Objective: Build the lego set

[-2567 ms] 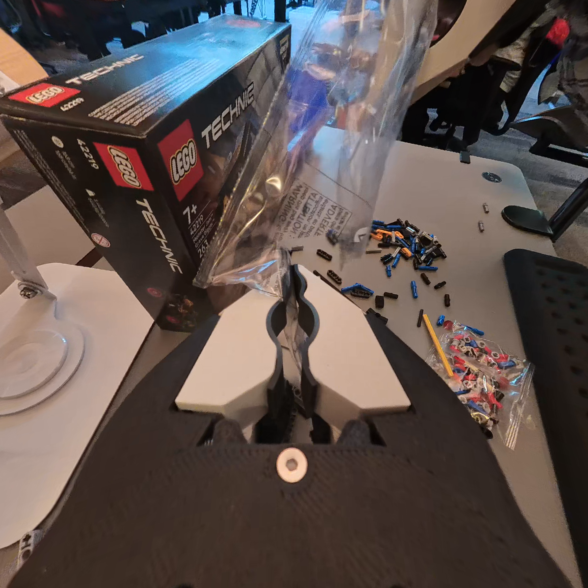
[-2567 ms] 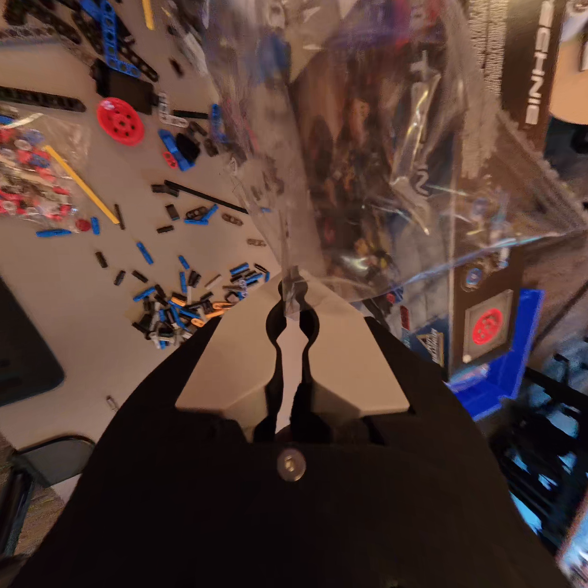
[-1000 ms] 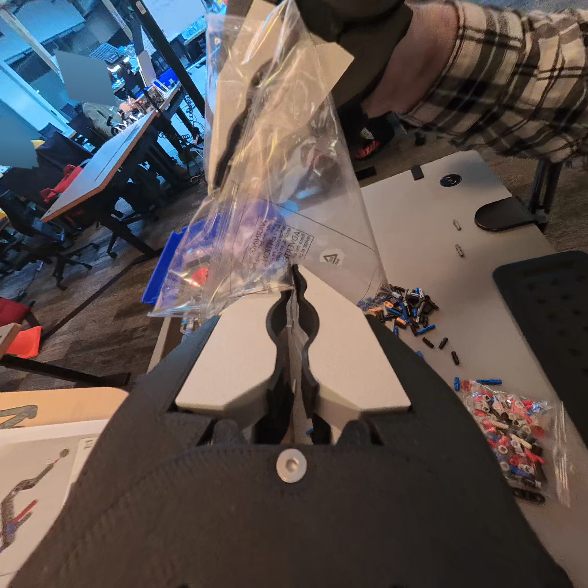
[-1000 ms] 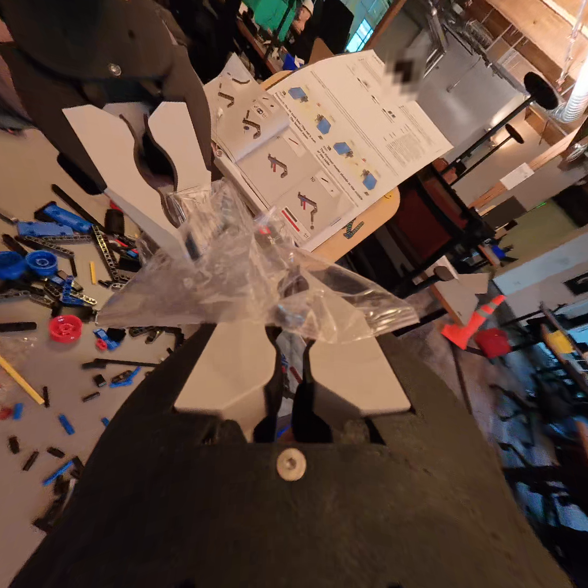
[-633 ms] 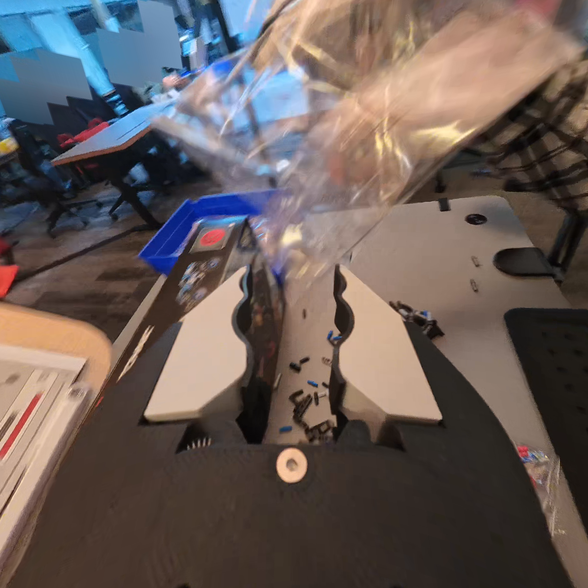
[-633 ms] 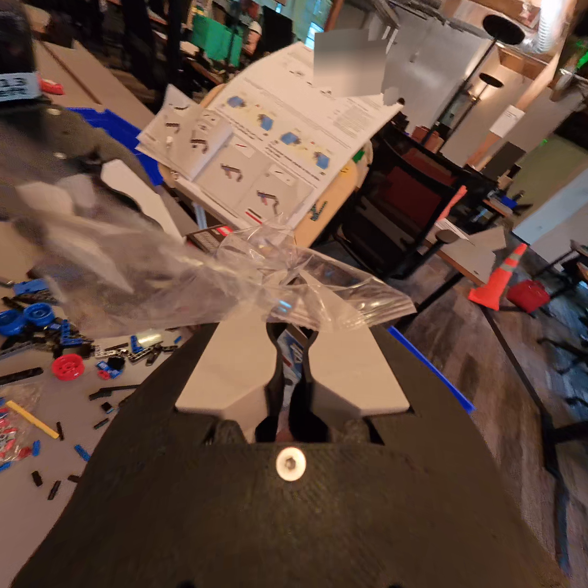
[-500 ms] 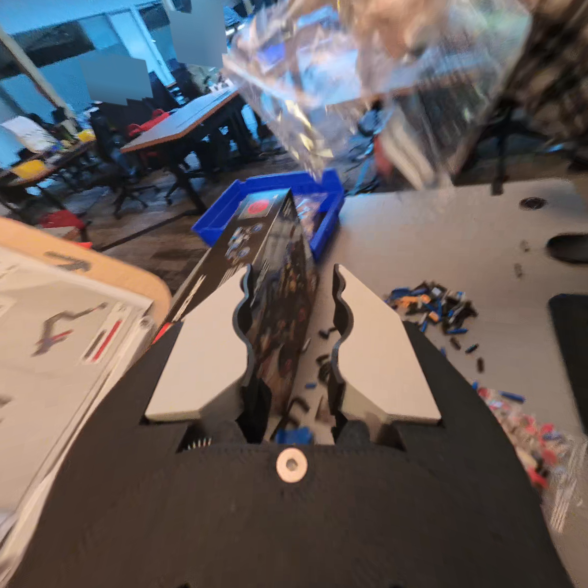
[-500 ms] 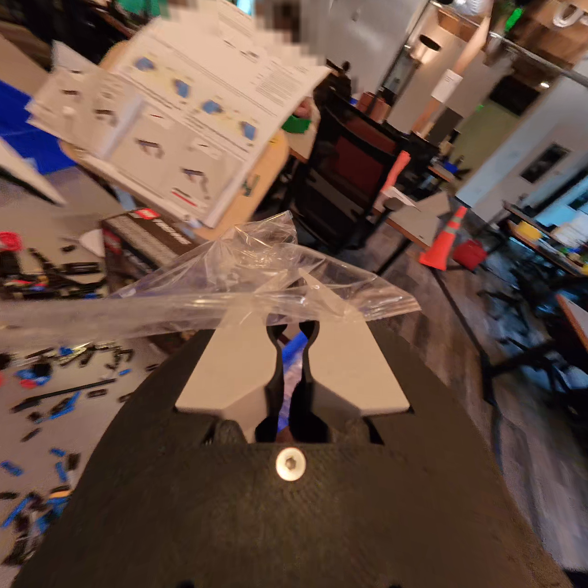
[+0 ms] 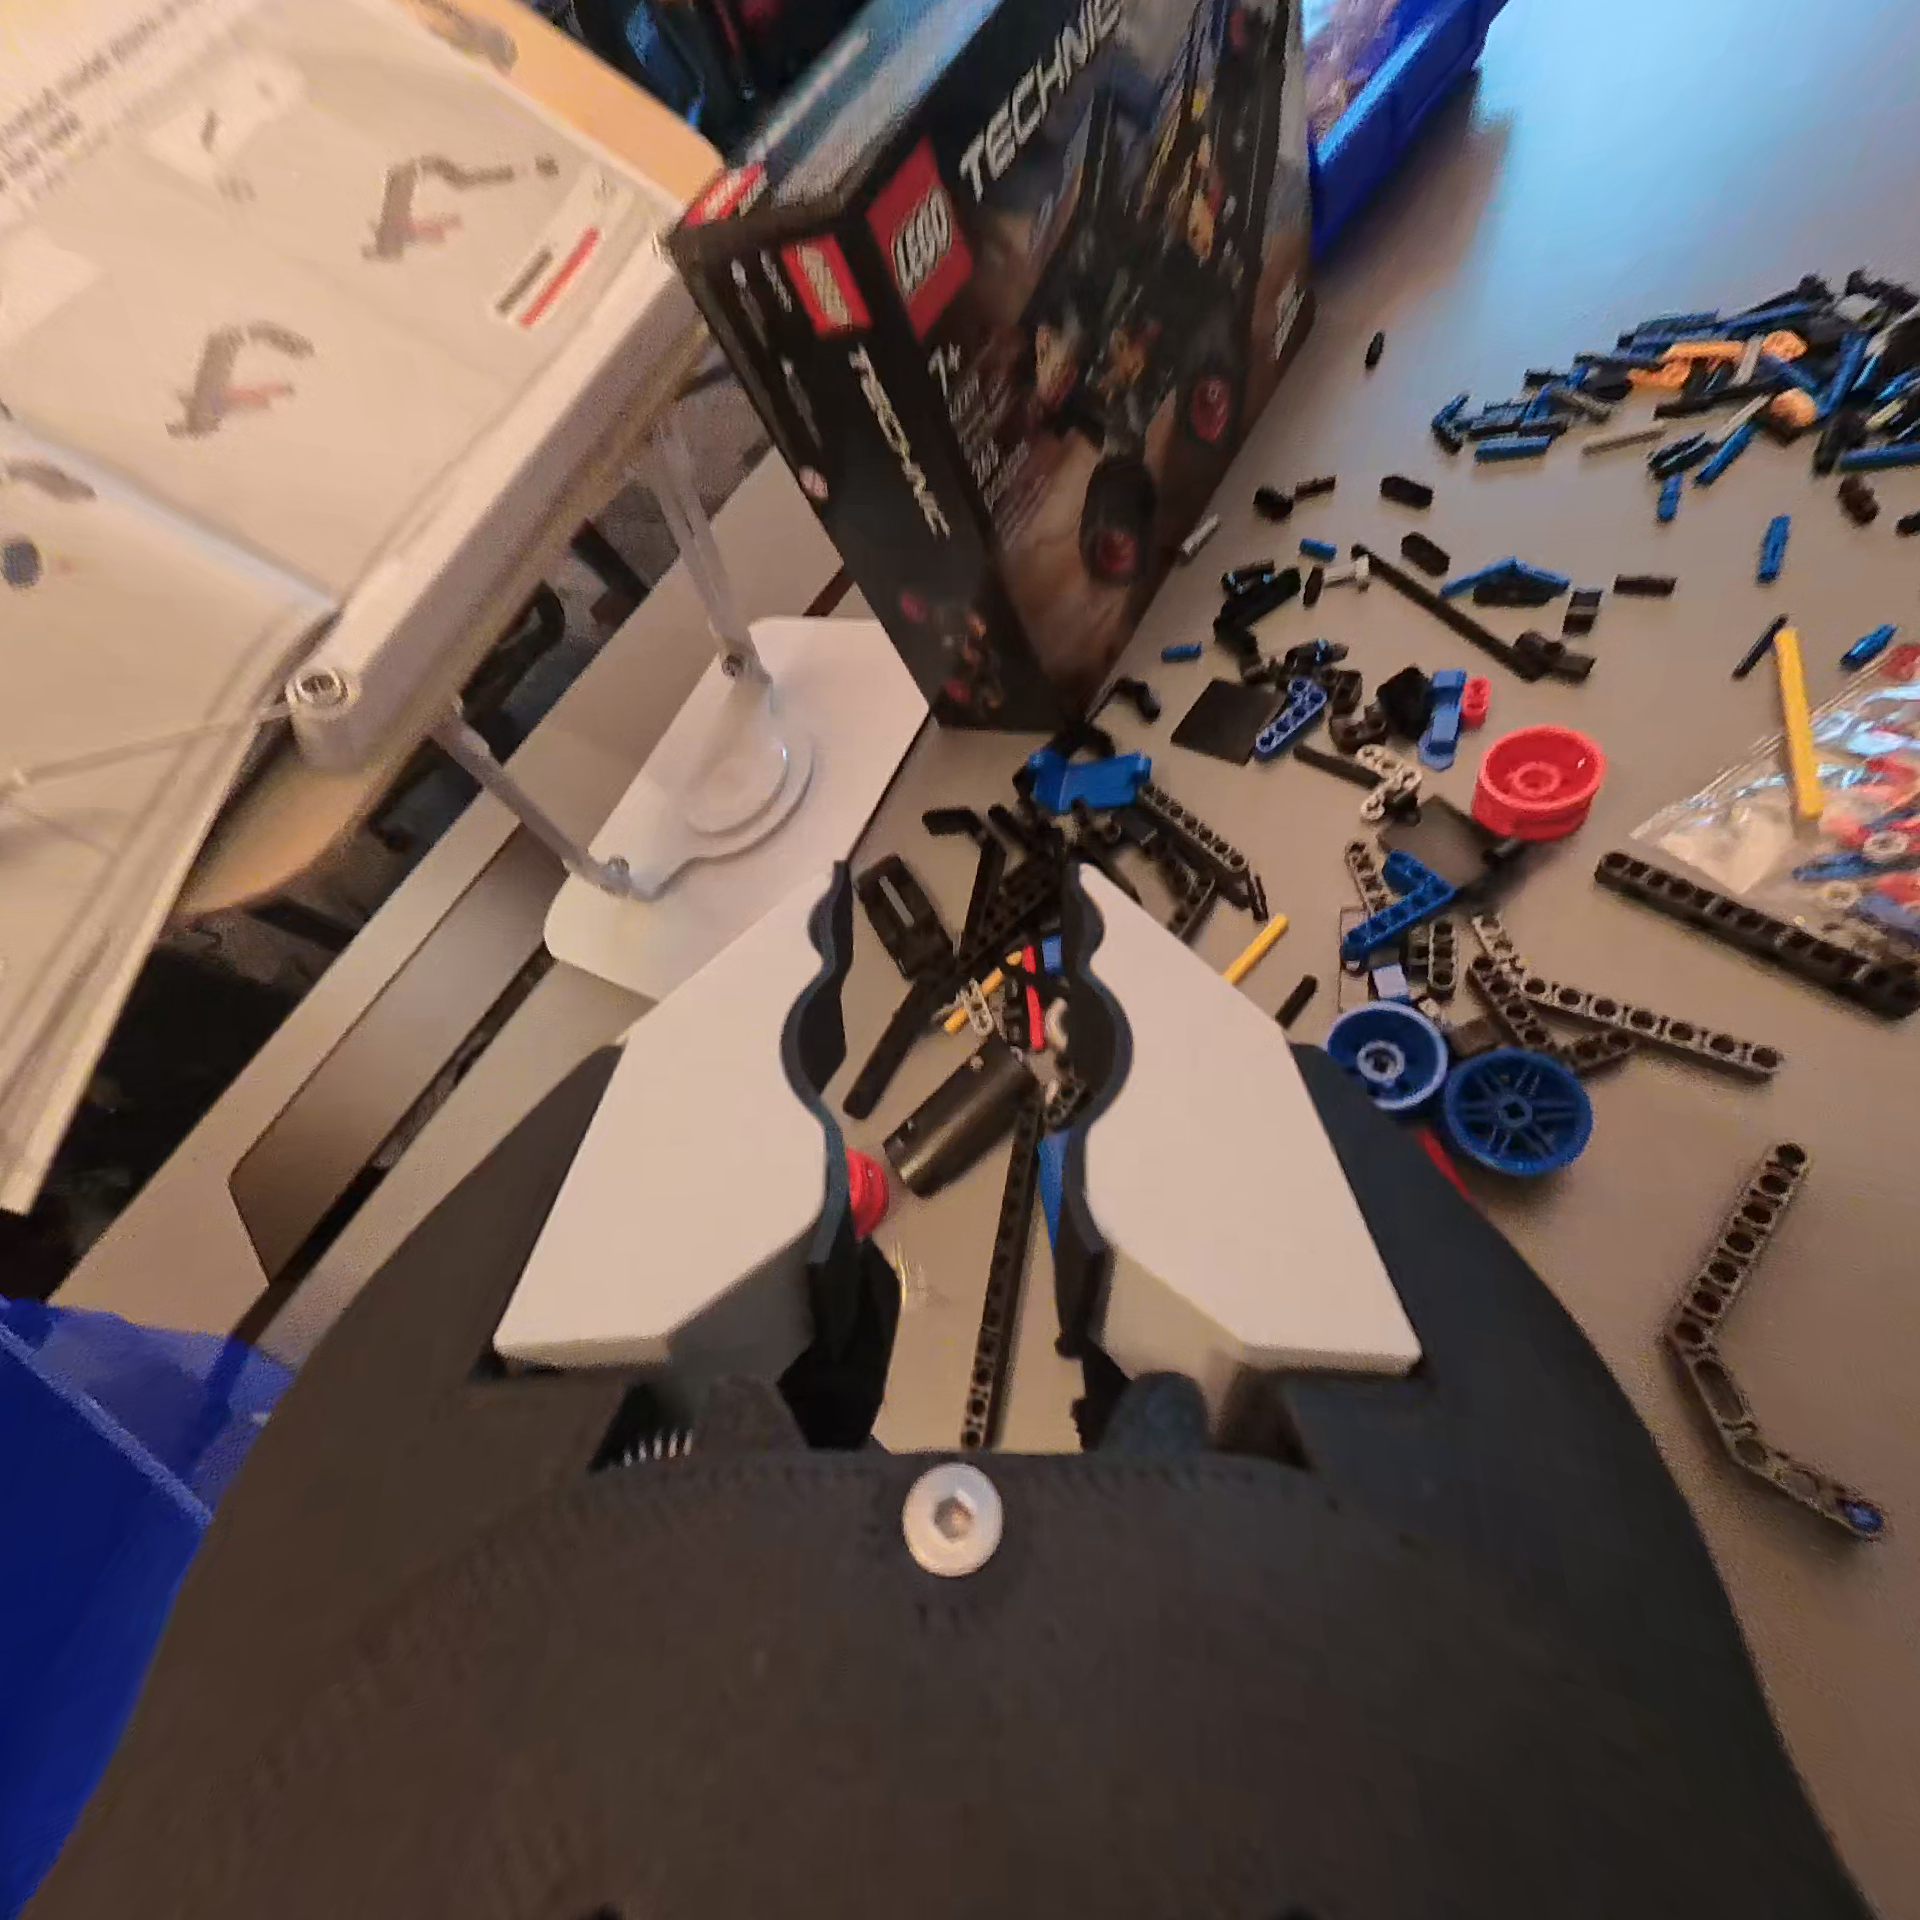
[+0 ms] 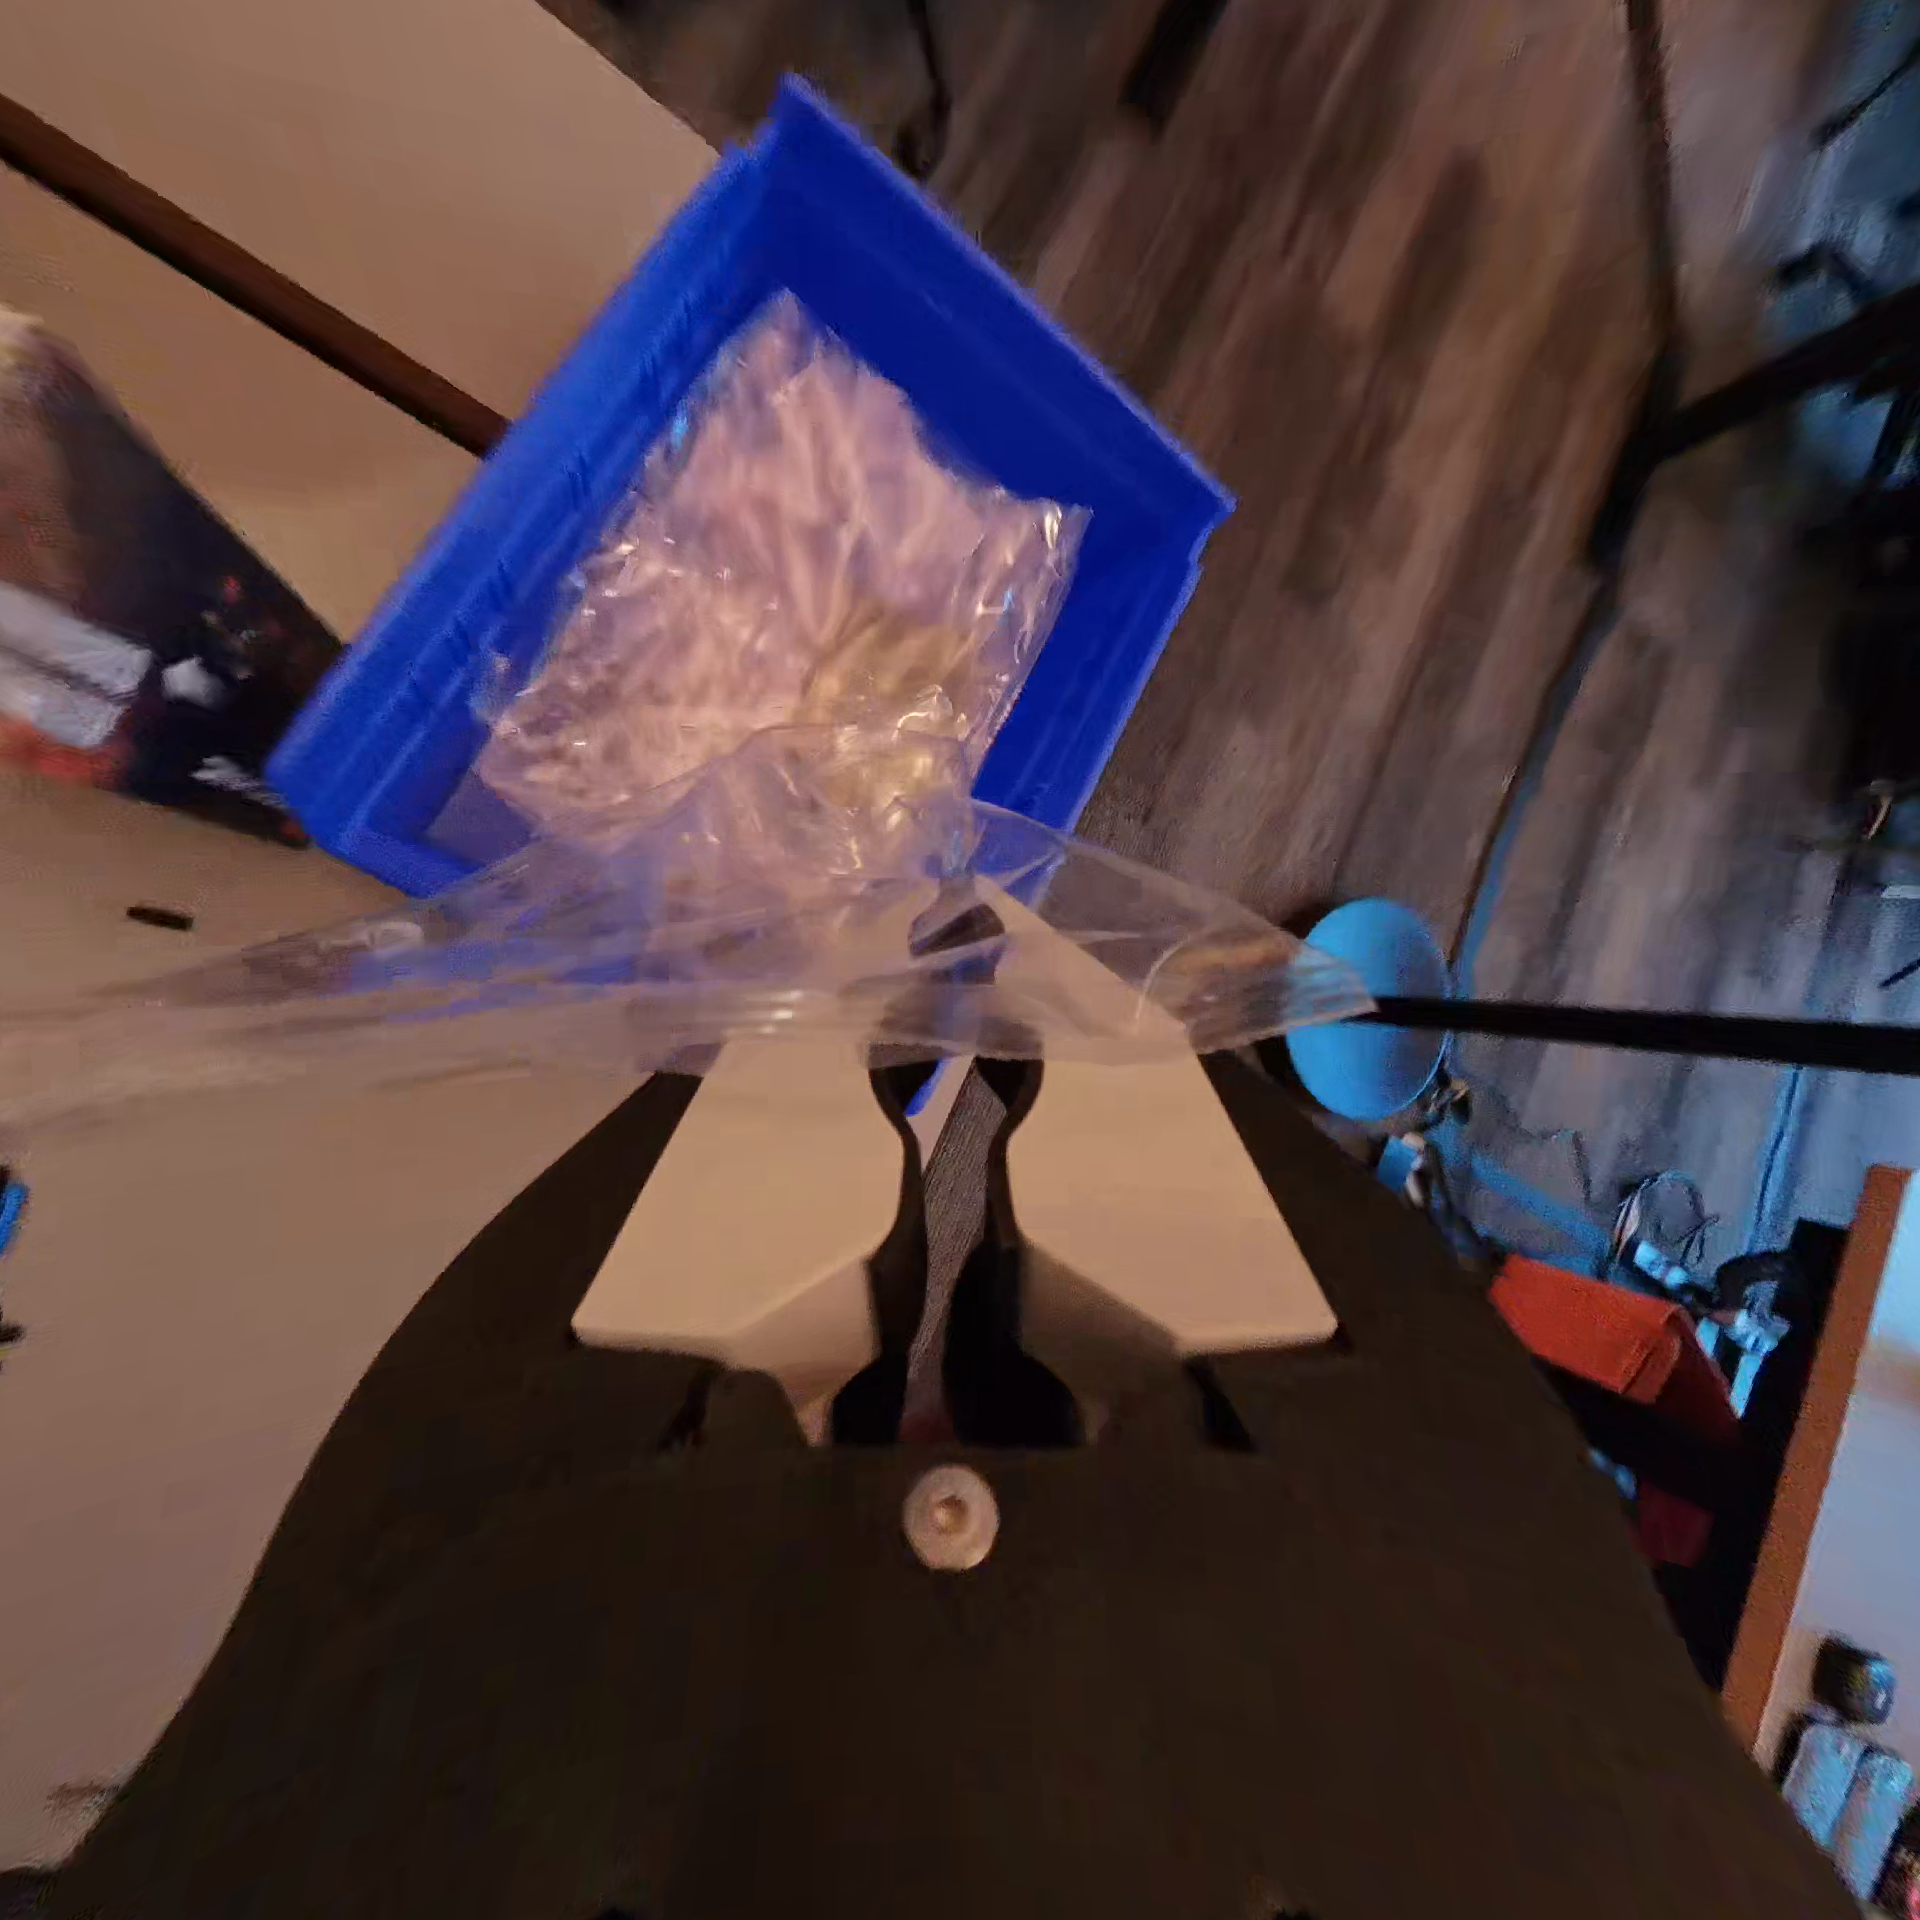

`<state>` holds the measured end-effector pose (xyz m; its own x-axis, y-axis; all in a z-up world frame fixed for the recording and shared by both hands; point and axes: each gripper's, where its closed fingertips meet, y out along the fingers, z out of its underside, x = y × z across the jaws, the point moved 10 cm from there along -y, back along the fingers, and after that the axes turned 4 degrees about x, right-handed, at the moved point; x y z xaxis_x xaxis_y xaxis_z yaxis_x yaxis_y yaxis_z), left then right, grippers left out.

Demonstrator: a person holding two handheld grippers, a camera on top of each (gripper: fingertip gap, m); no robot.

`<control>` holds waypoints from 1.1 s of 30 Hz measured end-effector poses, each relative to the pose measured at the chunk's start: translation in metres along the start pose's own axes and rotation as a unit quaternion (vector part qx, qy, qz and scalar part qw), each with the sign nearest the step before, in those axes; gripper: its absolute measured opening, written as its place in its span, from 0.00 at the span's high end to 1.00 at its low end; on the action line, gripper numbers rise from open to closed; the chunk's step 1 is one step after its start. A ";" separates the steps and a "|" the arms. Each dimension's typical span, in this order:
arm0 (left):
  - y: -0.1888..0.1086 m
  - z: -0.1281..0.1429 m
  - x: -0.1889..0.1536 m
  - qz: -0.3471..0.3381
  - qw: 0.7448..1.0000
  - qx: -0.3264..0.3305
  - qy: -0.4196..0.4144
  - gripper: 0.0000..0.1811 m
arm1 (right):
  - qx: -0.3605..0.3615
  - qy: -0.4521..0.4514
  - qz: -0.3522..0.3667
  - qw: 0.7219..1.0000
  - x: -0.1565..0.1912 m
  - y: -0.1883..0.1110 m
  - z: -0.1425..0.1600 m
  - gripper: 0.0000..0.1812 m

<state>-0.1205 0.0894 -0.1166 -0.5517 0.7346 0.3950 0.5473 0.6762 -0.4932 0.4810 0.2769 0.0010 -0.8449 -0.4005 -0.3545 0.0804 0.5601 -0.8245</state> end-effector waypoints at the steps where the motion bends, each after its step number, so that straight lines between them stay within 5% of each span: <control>1: 0.001 0.005 -0.001 0.000 1.000 0.004 -0.006 0.79 | 0.026 0.008 -0.003 1.000 -0.006 0.014 0.000 1.00; 6: 0.007 0.022 -0.002 0.005 0.999 0.011 -0.032 0.80 | 0.145 0.034 -0.010 0.989 -0.027 0.078 0.006 1.00; 13: 0.017 0.033 0.000 0.012 0.998 0.017 -0.051 0.80 | 0.178 0.082 -0.050 0.979 -0.031 0.142 0.009 1.00; 16: 0.016 0.036 0.001 0.006 0.999 0.025 -0.047 0.80 | 0.137 0.114 -0.080 0.981 -0.024 0.160 0.004 0.81; 20: 0.011 0.037 0.005 -0.002 0.998 0.018 -0.056 0.79 | 0.100 0.123 -0.076 0.985 -0.021 0.161 -0.002 0.66; 24: 0.005 0.040 0.011 -0.012 0.998 0.013 -0.066 0.79 | 0.096 0.098 -0.048 0.989 -0.025 0.147 -0.004 0.65; 29: 0.002 0.045 0.014 -0.008 0.997 0.028 -0.067 0.79 | 0.017 0.058 -0.009 0.998 -0.021 0.111 -0.015 0.69; 33: 0.005 0.048 0.013 0.001 0.997 0.053 -0.052 0.79 | -0.035 -0.002 -0.078 0.996 0.013 0.105 -0.028 0.78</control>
<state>-0.1545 0.0997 -0.1511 -0.6160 0.7223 0.3145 0.4813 0.6611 -0.5756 0.4636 0.3513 -0.0781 -0.8426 -0.4888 -0.2262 -0.0885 0.5399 -0.8370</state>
